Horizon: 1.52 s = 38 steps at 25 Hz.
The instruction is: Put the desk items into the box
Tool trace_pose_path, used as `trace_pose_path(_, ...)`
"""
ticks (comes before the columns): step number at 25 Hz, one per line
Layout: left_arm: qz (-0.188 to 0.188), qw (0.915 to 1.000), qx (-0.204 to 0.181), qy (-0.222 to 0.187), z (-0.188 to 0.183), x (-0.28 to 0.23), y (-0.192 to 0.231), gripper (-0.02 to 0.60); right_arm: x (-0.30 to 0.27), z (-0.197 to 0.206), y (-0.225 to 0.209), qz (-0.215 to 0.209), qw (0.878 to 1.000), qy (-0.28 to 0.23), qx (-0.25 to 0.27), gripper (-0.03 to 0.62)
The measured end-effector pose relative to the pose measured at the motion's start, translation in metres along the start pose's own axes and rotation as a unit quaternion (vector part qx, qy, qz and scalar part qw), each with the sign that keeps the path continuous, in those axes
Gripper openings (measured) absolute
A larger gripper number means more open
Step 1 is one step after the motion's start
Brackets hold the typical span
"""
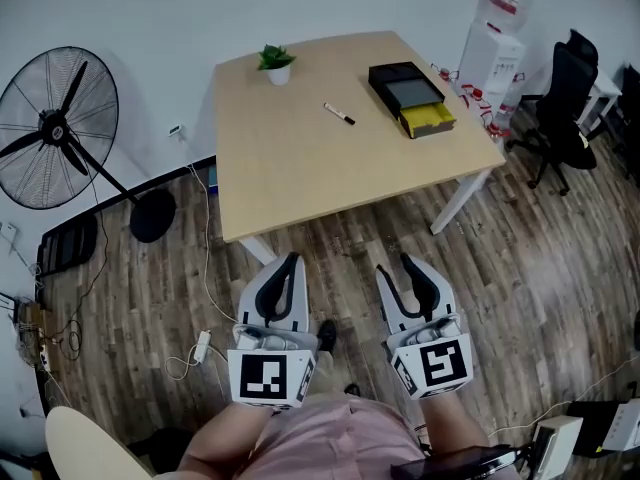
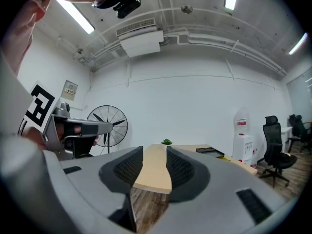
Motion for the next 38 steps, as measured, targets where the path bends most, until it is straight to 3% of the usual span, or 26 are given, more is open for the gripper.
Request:
trace_pose_path(9, 0.011, 0.9995, -0.007, -0.029, -0.015, -0.112, 0.059, 0.011, -0.114, -0.026, -0.049, 0.022, 1.000, -0.007, 0.019, 0.129)
trace_pose_path(16, 0.025, 0.9990, -0.002, -0.039, -0.018, -0.166, 0.089, 0.011, -0.161, -0.042, -0.069, 0.045, 0.998, -0.013, 0.029, 0.118)
trace_pose_path(29, 0.061, 0.9981, 0.000, 0.002, 0.014, -0.233, 0.073, 0.011, -0.192, -0.022, -0.121, 0.073, 0.997, 0.011, 0.016, 0.115)
trace_pose_path(38, 0.053, 0.9981, -0.016, 0.025, 0.029, -0.322, 0.036, 0.011, -0.229, -0.004, -0.212, 0.058, 0.998, 0.015, -0.002, 0.114)
Point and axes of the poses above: the fingertips, and each gripper's own axes: x backward along the fingers, y to its left, z out of its underside, the point moved 8 cm from there along x, backward along the fingers, and after that the axes turned 8 degrees about -z, right-handed, at the moved point
